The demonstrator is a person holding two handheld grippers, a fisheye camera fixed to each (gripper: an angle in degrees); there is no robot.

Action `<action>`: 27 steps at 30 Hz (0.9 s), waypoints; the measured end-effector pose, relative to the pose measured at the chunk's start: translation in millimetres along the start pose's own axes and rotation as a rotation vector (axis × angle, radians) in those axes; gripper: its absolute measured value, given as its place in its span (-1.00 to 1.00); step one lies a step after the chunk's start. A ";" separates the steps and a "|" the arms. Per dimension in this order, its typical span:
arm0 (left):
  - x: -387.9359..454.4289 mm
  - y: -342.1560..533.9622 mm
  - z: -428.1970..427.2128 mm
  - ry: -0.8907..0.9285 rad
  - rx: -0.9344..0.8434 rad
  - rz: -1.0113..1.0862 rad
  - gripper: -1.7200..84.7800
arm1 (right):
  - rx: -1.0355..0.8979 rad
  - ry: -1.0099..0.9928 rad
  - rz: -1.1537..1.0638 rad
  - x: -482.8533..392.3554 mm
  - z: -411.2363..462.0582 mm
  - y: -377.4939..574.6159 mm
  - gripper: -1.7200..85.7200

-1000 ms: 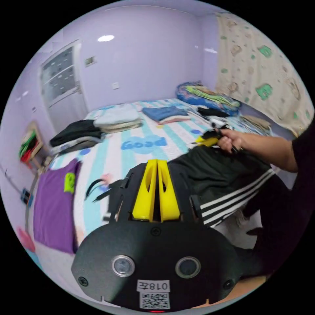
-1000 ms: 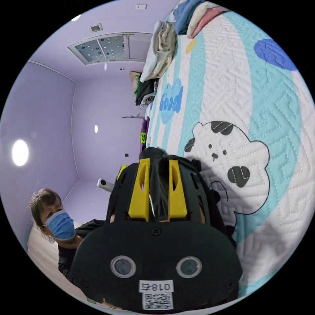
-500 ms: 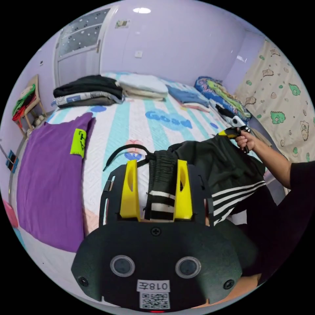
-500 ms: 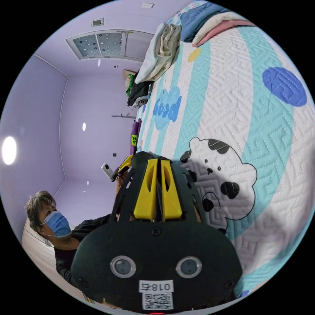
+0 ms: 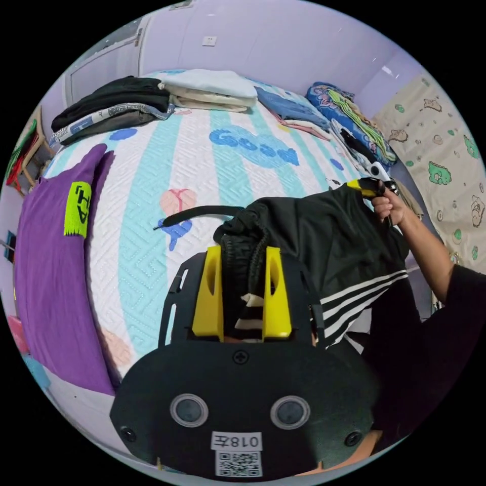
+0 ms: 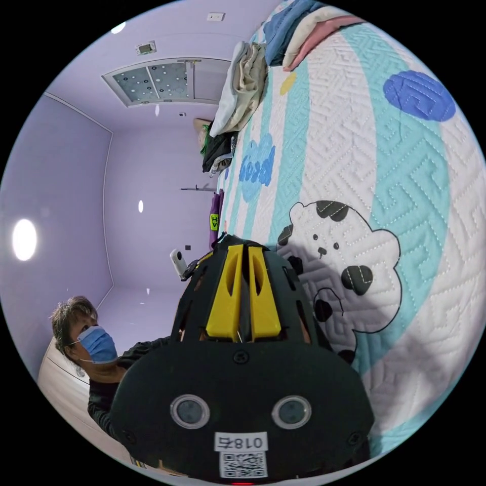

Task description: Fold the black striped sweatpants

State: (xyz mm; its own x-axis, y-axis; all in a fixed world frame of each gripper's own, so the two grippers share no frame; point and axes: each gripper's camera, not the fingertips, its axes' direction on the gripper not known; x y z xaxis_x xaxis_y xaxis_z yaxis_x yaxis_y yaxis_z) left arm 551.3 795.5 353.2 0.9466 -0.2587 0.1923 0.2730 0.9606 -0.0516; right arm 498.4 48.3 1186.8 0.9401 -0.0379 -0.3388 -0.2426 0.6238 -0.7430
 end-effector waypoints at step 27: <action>-3.8 -47.8 -95.1 -0.430 0.163 -0.178 -0.74 | -0.107 0.258 -0.119 -0.7 1.6 -40.4 -0.75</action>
State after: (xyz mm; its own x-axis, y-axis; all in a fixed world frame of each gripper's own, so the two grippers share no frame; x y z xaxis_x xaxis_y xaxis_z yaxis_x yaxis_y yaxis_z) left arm 550.9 740.9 261.7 0.7218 -0.3883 0.5730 0.3613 0.9175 0.1665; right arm 507.9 24.4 1218.0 0.8750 -0.3113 -0.3708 -0.1710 0.5178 -0.8382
